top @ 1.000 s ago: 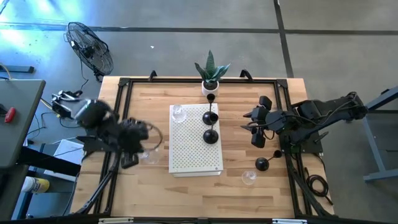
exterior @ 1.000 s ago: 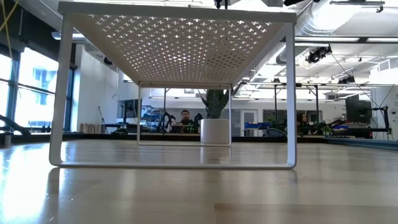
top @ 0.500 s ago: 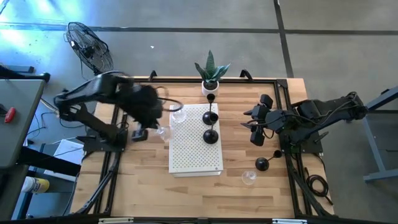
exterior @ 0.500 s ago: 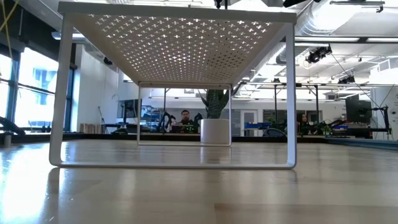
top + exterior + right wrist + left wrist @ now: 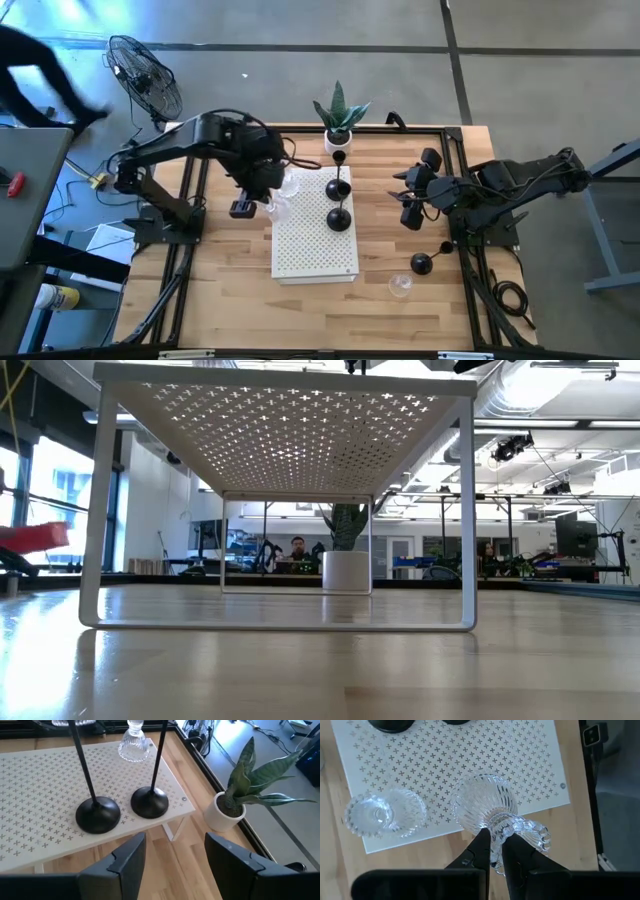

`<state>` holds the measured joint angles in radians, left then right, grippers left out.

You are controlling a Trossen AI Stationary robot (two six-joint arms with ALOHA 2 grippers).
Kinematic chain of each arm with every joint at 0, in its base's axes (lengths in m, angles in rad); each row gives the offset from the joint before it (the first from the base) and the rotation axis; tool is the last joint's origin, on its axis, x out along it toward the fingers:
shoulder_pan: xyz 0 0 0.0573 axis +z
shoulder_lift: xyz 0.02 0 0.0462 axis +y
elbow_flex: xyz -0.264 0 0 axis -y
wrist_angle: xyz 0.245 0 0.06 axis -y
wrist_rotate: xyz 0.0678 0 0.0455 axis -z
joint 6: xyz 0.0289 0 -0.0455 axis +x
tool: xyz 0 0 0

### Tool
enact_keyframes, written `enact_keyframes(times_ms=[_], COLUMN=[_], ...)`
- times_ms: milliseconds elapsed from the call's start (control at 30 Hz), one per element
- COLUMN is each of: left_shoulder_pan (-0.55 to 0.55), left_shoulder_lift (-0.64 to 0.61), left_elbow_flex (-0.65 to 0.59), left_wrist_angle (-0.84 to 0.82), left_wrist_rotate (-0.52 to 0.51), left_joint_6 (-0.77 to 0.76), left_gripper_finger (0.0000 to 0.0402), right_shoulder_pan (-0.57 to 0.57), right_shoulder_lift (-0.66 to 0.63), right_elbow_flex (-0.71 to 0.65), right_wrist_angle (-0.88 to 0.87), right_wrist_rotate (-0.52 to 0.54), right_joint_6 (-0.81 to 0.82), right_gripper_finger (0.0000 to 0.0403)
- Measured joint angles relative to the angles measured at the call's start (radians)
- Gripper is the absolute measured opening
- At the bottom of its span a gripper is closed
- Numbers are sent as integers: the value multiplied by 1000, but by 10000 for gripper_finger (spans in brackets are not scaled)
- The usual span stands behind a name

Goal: Pick & Place candle stick holders
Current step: Put the left transparent glass candle holder on the shelf aligned with the other transparent glass candle holder

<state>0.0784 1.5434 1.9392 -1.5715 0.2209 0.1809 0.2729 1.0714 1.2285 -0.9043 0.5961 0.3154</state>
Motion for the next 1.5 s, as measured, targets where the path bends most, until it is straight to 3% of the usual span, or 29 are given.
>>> enact_keyframes(times_ms=[200, 833, 1500], left_shoulder_pan=[0, 0, 0], left_shoulder_lift=[40, 124, 137], left_elbow_flex=[0, -4, -4], left_wrist_angle=[1, 1, -2], left_wrist_rotate=[-27, 36, 31], left_joint_6=[35, 107, 156], left_gripper_finger=[21, 21, 21], right_shoulder_pan=[0, 1, 2], right_shoulder_lift=[0, 0, 0], right_elbow_flex=[0, 0, 0], right_wrist_angle=[-11, -14, -16], right_wrist_rotate=[0, -8, -4], right_joint_6=[24, 28, 42], right_gripper_finger=[195, 195, 195])
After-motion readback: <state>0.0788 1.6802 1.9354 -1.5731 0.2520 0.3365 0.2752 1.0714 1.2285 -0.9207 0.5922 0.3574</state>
